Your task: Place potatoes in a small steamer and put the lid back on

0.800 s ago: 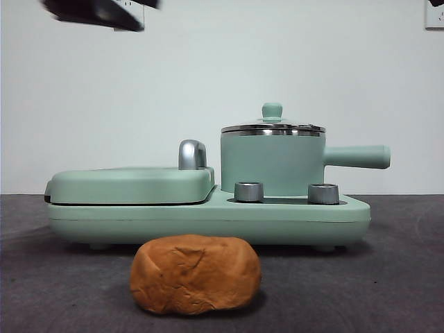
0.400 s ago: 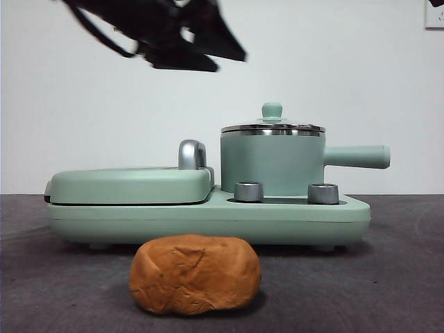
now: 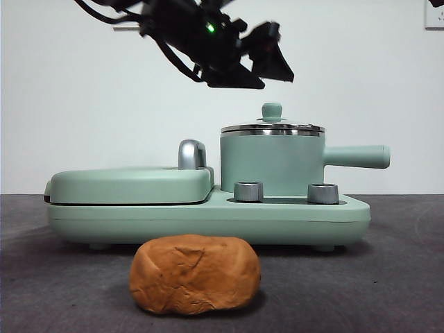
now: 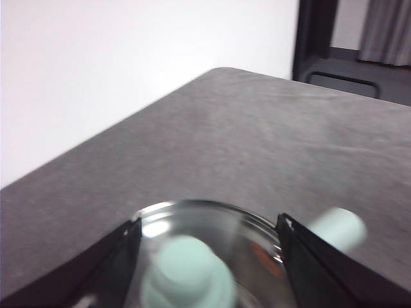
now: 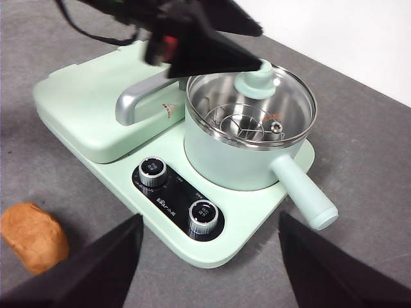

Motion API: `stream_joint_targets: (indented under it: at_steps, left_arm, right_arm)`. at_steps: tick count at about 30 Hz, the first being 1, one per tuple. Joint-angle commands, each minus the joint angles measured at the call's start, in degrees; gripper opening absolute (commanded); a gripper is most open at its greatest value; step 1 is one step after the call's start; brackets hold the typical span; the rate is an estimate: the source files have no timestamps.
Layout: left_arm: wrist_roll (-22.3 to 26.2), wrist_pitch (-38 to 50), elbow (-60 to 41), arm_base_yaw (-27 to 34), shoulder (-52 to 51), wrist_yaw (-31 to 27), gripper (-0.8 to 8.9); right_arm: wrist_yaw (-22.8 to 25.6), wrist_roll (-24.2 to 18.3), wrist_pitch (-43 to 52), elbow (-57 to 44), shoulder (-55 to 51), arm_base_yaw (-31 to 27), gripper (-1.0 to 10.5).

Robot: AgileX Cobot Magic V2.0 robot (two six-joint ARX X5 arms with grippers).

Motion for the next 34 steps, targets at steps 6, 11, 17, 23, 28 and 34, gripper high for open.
stream_joint_targets:
  at_steps: [6,11,17,23,28,34]
  left_arm:
    - [-0.8,0.6,6.9,0.1,7.3,-1.5,3.38]
    - [-2.0,-1.0,7.0,0.2,8.2,-1.9,3.38]
    - [-2.1,-3.8,7.0,0.5,8.6,-2.1,3.33]
    - [-2.2,-3.4,7.0,0.5,8.7,-2.1,2.43]
    - [-2.2,-3.4,7.0,0.5,8.7,-2.1,1.08]
    - [-2.1,-3.5,7.3,0.5,8.6,-2.1,0.06]
  right_arm:
    - [0.1,0.9,0.6,0.9,0.2,0.2,3.3]
    - [0.1,0.9,0.5,0.9,0.2,0.2,3.3]
    - [0.1,0.9,0.5,0.9,0.2,0.2,3.3]
    - [0.1,1.4,0.5,0.9,0.2,0.2,3.3]
    - [0.1,1.9,0.5,0.9,0.2,0.2,3.3]
    - [0.1,1.9,0.1,0.9,0.2,0.2,3.3]
